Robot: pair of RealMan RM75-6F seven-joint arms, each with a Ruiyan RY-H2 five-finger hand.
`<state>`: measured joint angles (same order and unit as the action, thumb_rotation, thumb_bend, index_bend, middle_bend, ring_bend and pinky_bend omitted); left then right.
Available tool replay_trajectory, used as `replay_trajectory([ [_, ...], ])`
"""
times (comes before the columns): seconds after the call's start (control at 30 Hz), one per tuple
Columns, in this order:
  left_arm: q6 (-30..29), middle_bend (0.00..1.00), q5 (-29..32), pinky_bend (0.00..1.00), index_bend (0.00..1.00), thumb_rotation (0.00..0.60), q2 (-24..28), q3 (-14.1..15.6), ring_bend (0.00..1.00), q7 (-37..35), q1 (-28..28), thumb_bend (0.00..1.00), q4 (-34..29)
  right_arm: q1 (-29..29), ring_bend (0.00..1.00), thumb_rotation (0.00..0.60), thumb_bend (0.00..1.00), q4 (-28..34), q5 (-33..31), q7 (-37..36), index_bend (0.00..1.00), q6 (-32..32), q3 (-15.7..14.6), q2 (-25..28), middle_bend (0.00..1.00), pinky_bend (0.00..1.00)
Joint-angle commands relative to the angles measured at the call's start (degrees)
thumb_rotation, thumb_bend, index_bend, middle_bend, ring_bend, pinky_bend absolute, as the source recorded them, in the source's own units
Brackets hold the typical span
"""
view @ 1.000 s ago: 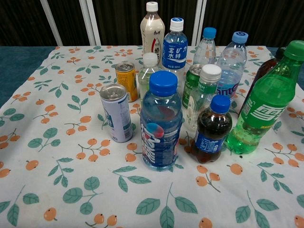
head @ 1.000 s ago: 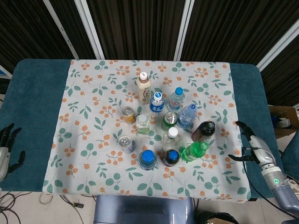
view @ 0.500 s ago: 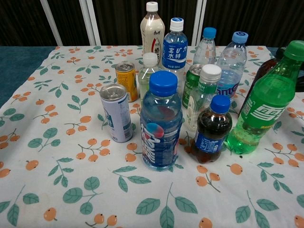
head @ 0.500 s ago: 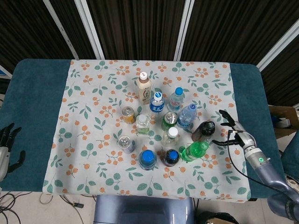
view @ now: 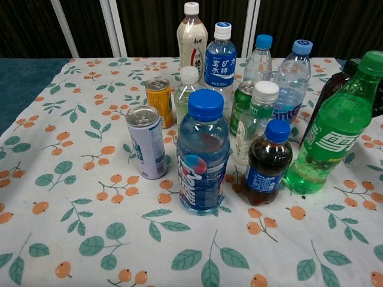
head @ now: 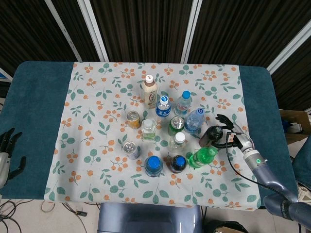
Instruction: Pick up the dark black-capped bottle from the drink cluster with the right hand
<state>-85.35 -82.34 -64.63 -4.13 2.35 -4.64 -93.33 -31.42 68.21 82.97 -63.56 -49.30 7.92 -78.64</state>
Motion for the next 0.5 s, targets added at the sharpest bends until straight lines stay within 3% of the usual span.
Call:
replay_trajectory([
  [0.03,0.1,0.00,0.1,0.00,0.10,0.600,0.0,0.0,0.03,0.1,0.0,0.44,-0.1,-0.3,0.13,0.600,0.10,-0.4,-0.1,0.0,0.12,0.2,-0.2,-0.6,0.15,0.19],
  [0.5,0.4,0.00,0.7,0.00,0.10,0.600,0.1,-0.1,0.03,0.5,0.0,0.44,-0.4,-1.3,0.15,0.600,0.10,-2.7,0.8,-2.3,0.15,0.7,-1.5,-2.9,0.19,0.19],
])
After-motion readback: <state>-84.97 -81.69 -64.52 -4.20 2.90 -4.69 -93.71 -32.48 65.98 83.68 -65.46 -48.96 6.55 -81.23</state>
